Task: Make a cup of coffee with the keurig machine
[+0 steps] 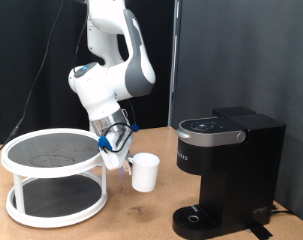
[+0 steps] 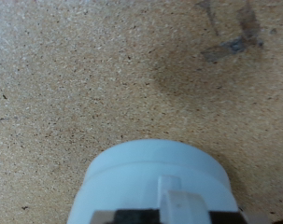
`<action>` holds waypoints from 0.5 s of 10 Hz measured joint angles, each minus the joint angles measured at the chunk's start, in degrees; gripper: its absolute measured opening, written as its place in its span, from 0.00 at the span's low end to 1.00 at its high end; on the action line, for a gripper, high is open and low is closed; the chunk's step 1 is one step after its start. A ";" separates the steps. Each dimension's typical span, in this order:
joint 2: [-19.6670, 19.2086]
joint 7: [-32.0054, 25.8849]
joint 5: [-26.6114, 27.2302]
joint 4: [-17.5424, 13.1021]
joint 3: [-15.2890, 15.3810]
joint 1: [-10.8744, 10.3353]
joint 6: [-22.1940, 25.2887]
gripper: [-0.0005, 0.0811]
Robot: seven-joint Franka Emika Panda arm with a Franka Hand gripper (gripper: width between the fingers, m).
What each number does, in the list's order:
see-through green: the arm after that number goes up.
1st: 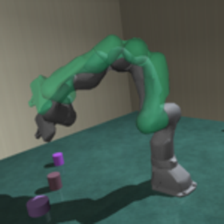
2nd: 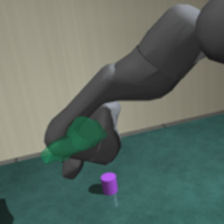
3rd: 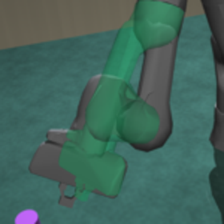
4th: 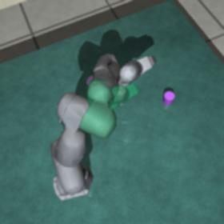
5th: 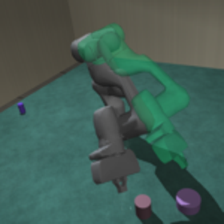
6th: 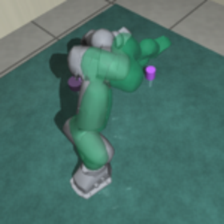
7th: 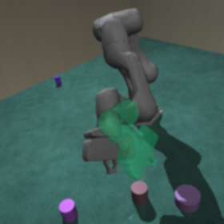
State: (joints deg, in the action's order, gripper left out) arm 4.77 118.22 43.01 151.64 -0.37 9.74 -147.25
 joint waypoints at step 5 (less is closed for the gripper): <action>-6.60 -6.35 8.57 -1.52 3.59 -1.28 -6.72 0.02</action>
State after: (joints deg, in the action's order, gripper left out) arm -1.83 111.87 51.58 150.12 3.23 8.46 -153.97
